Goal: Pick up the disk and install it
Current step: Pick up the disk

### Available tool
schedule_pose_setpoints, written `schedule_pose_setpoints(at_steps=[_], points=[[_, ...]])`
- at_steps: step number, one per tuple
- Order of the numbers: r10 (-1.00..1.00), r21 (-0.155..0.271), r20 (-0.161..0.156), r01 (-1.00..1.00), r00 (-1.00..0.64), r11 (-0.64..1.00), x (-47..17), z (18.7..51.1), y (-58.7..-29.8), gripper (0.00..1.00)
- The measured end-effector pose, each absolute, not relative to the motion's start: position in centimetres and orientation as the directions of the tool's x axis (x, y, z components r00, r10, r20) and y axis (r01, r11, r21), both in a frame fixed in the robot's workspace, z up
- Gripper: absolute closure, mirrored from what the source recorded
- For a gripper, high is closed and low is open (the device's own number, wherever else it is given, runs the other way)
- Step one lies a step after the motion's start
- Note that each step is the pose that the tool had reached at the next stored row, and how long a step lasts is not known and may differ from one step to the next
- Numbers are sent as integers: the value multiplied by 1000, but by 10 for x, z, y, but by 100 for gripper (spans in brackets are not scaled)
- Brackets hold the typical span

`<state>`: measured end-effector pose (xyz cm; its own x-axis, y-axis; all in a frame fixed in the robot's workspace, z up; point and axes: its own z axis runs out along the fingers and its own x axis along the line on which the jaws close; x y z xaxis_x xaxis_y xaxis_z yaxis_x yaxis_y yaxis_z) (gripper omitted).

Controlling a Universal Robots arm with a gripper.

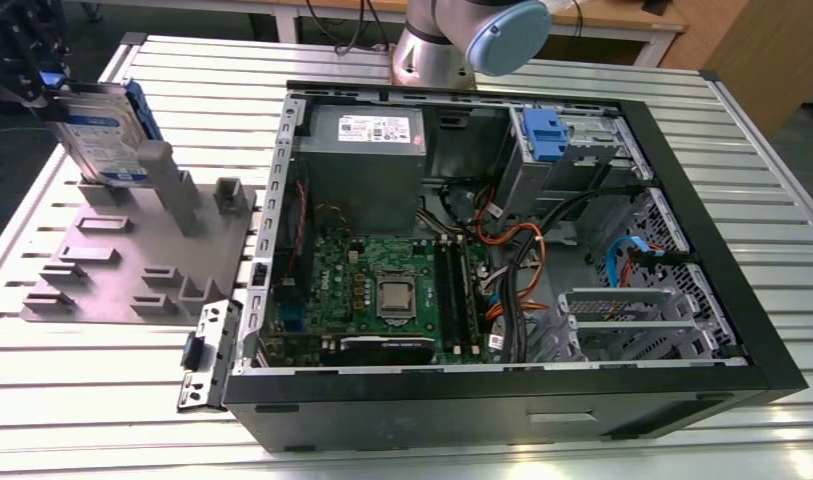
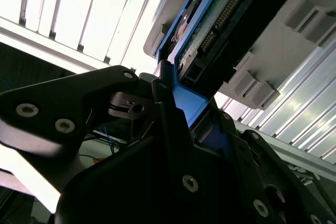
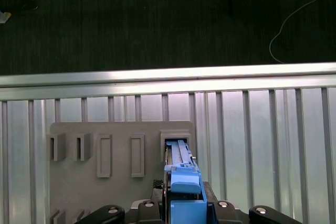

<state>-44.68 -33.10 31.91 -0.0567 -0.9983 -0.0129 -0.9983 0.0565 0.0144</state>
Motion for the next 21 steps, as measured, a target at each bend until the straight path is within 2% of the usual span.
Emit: schedule_pose_setpoints(at_steps=[21], points=[[-998, 14, -13, -998, -57, 57, -447, 325, -331, 64]])
